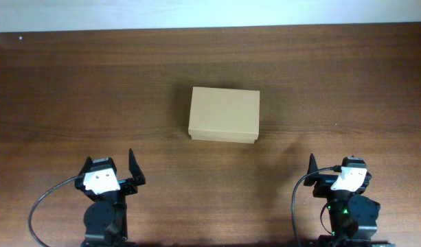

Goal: Pack container

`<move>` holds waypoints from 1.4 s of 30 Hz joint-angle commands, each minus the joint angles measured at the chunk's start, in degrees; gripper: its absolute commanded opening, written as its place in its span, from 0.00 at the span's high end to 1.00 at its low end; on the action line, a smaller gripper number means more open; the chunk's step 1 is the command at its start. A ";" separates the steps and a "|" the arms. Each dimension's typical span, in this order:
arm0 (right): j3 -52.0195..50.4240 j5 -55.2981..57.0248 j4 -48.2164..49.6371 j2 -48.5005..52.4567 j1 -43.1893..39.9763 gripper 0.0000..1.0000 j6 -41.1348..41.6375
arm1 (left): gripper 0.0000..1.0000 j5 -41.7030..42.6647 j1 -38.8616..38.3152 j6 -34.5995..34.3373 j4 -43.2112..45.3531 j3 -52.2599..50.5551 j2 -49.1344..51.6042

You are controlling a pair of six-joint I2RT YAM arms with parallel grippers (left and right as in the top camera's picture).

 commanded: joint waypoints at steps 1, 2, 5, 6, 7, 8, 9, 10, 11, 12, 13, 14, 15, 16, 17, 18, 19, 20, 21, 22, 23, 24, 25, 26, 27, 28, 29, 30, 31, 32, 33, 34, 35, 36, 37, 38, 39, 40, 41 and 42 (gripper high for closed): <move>-0.39 0.50 -0.04 -0.42 -0.42 0.01 -0.11 | 0.01 -0.20 1.73 0.04 1.51 -3.63 -3.76; -0.39 0.48 -0.04 -0.42 -0.42 0.01 -0.11 | 0.01 -0.20 2.05 0.04 1.49 -4.20 -4.57; -0.39 0.50 -0.04 -0.42 -0.42 0.01 -0.11 | 0.01 -0.20 3.15 0.07 2.16 -5.44 -5.73; -0.39 0.48 -0.04 -0.42 -0.42 0.01 -0.11 | 0.01 -0.20 3.63 0.07 2.40 -5.51 -5.73; -0.39 0.50 -0.04 -0.42 -0.42 0.01 -0.11 | 0.01 -0.20 3.87 0.07 2.43 -5.51 -5.73; -0.39 0.48 -0.04 -0.42 -0.42 0.01 -0.11 | 0.01 -0.22 4.35 0.07 2.43 -5.51 -5.73; -0.39 0.50 -0.04 -0.42 -0.42 0.01 -0.11 | 0.01 -0.20 4.63 0.07 2.43 -5.51 -5.73; -0.39 0.50 -0.04 -0.42 -0.42 0.01 -0.11 | 0.01 -0.20 5.25 0.07 2.43 -5.51 -5.73; -0.39 0.50 -0.04 -0.42 -0.42 0.01 -0.11 | 0.01 -0.22 5.53 0.07 2.43 -5.51 -5.73; -0.39 0.48 -0.04 -0.42 -0.42 0.01 -0.11 | 0.01 -0.20 5.60 0.07 2.43 -5.51 -5.73; -0.39 0.48 -0.04 -0.42 -0.42 0.01 -0.11 | 0.01 -0.22 5.60 0.07 2.40 -5.51 -5.73; -0.39 0.50 -0.04 -0.42 -0.42 0.01 -0.11 | 0.01 -0.20 5.60 0.07 2.40 -5.51 -5.70; -0.39 0.50 -0.04 -0.42 -0.42 0.01 -0.11 | 0.01 -0.22 5.60 0.07 2.40 -5.51 -5.70; -0.39 0.50 -0.04 -0.42 -0.42 0.01 -0.11 | 0.01 -0.20 5.60 0.07 2.40 -5.51 -5.70; -0.39 0.48 -0.04 -0.42 -0.42 0.01 -0.09 | 0.01 -0.20 5.60 0.07 2.40 -5.51 -5.70; -0.39 0.50 -0.04 -0.42 -0.42 0.01 -0.11 | 0.01 -0.20 5.60 0.07 2.40 -5.51 -5.70; -0.39 0.48 -0.04 -0.42 -0.42 0.01 -0.11 | 0.01 -0.20 5.60 0.07 2.40 -5.51 -5.70; -0.39 0.48 -0.04 -0.42 -0.42 0.01 -0.11 | 0.01 -0.22 5.60 0.07 2.38 -5.51 -5.70; -0.39 0.48 -0.04 -0.42 -0.42 0.01 -0.11 | 0.01 -0.20 5.60 0.07 2.38 -5.51 -5.70; -0.39 0.48 -0.04 -0.42 -0.42 0.01 -0.11 | 0.01 -0.20 5.60 0.07 2.38 -5.51 -5.70; -0.39 0.50 -0.04 -0.42 -0.42 0.01 -0.11 | 0.01 -0.22 5.60 0.07 2.38 -5.51 -5.70; -0.39 0.50 -0.04 -0.42 -0.42 0.01 -0.11 | 0.01 -0.20 5.60 0.07 2.38 -5.51 -5.70; -0.39 0.50 -0.04 -0.42 -0.42 0.01 -0.11 | 0.01 -0.20 5.60 0.07 2.38 -5.51 -5.70; -0.39 0.50 -0.04 -0.42 -0.42 0.01 -0.11 | 0.01 -0.22 5.60 0.07 2.38 -5.51 -5.70; -0.39 0.50 -0.04 -0.42 -0.42 0.01 -0.11 | 0.01 -0.22 5.60 0.07 2.38 -5.51 -5.70; -0.39 0.48 -0.04 -0.42 -0.42 0.01 -0.11 | 0.01 -0.20 5.60 0.07 2.38 -5.51 -5.70; -0.39 0.48 -0.04 -0.42 -0.42 0.01 -0.11 | 0.01 -0.22 5.60 0.07 2.38 -5.51 -5.70; -0.39 0.48 -0.04 -0.42 -0.42 0.01 -0.11 | 0.01 -0.20 5.60 0.07 2.38 -5.51 -5.70; -0.39 0.48 -0.04 -0.42 -0.42 0.01 -0.11 | 0.01 -0.20 5.60 0.07 2.38 -5.51 -5.70; -0.39 0.50 -0.04 -0.42 -0.42 0.01 -0.11 | 0.01 -0.20 5.60 0.07 2.38 -5.51 -5.70; -0.39 0.50 -0.04 -0.42 -0.42 0.01 -0.11 | 0.01 -0.20 5.60 0.07 2.38 -5.51 -5.70; -0.39 0.50 -0.04 -0.42 -0.42 0.01 -0.11 | 0.01 -0.22 5.60 0.07 2.38 -5.51 -5.70; -0.39 0.48 -0.04 -0.42 -0.42 0.01 -0.11 | 0.01 -0.22 5.60 0.07 2.38 -5.51 -5.70; -0.39 0.48 -0.04 -0.42 -0.42 0.01 -0.11 | 0.01 -0.20 5.60 0.07 2.38 -5.51 -5.70; -0.39 0.50 -0.04 -0.42 -0.42 0.01 -0.11 | 0.01 -0.22 5.60 0.07 2.38 -5.51 -5.70; -0.39 0.48 -0.04 -0.42 -0.42 0.01 -0.11 | 0.01 -0.20 5.60 0.07 2.38 -5.51 -5.70; -0.39 0.48 -0.04 -0.42 -0.42 0.01 -0.11 | 0.01 -0.20 5.60 0.07 2.38 -5.51 -5.70; -0.39 0.48 -0.04 -0.42 -0.42 0.01 -0.11 | 0.01 -0.20 5.60 0.07 2.38 -5.51 -5.70; -0.39 0.48 -0.04 -0.42 -0.42 0.01 -0.11 | 0.01 -0.22 5.60 0.07 2.38 -5.51 -5.70; -0.39 0.48 -0.04 -0.42 -0.42 0.01 -0.11 | 0.01 -0.22 5.60 0.07 2.38 -5.51 -5.70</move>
